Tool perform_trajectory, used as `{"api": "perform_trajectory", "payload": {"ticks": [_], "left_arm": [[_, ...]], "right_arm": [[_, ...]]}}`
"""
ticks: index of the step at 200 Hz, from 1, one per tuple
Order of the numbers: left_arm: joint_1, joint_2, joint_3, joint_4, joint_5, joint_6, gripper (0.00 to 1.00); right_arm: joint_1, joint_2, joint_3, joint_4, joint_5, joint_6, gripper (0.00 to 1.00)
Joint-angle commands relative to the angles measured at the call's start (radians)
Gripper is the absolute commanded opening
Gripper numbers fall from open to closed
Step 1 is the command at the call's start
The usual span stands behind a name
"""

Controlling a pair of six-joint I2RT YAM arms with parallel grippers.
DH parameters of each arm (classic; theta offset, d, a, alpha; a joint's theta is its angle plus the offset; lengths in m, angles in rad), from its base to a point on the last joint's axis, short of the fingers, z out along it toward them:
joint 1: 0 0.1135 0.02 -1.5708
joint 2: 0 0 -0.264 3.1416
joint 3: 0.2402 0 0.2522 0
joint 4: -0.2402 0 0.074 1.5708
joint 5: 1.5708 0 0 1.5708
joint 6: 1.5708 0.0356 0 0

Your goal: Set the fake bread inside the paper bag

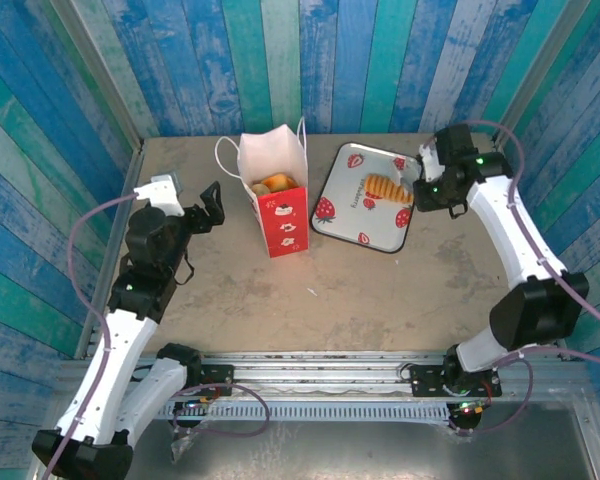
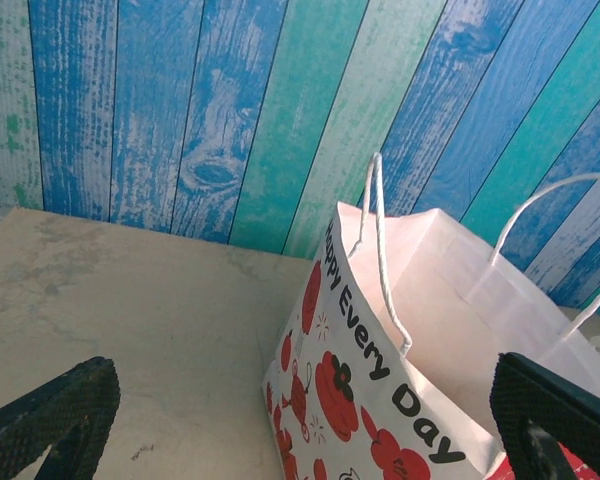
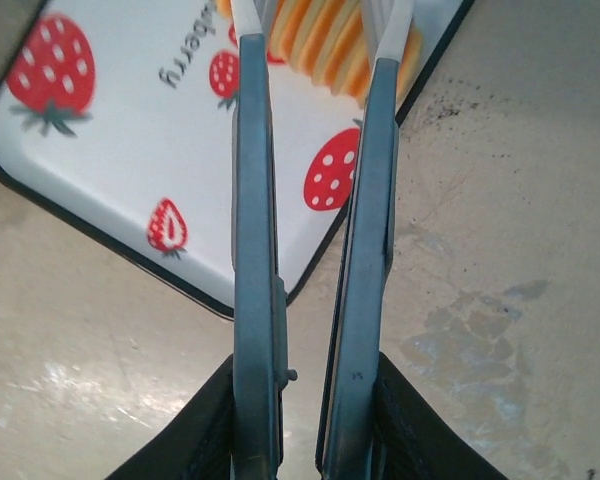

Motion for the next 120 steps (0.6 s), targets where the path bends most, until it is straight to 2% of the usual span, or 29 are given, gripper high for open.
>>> {"api": "perform_trajectory", "payload": {"ticks": [1, 57, 120], "left_arm": [[-0.003, 0.011, 0.015, 0.017, 0.019, 0.036, 0.99], [-0.004, 0.040, 0.054, 0.016, 0.023, 0.050, 0.98], [-0.001, 0.039, 0.075, 0.015, -0.015, 0.032, 0.97]], "right_arm": [[-0.002, 0.044, 0.062, -0.017, 0.000, -0.198, 0.31], [-0.012, 0.178, 0.141, -0.005, 0.018, -0.359, 0.32], [-0.016, 0.250, 0.181, 0.000, 0.074, -0.425, 0.34]]}}
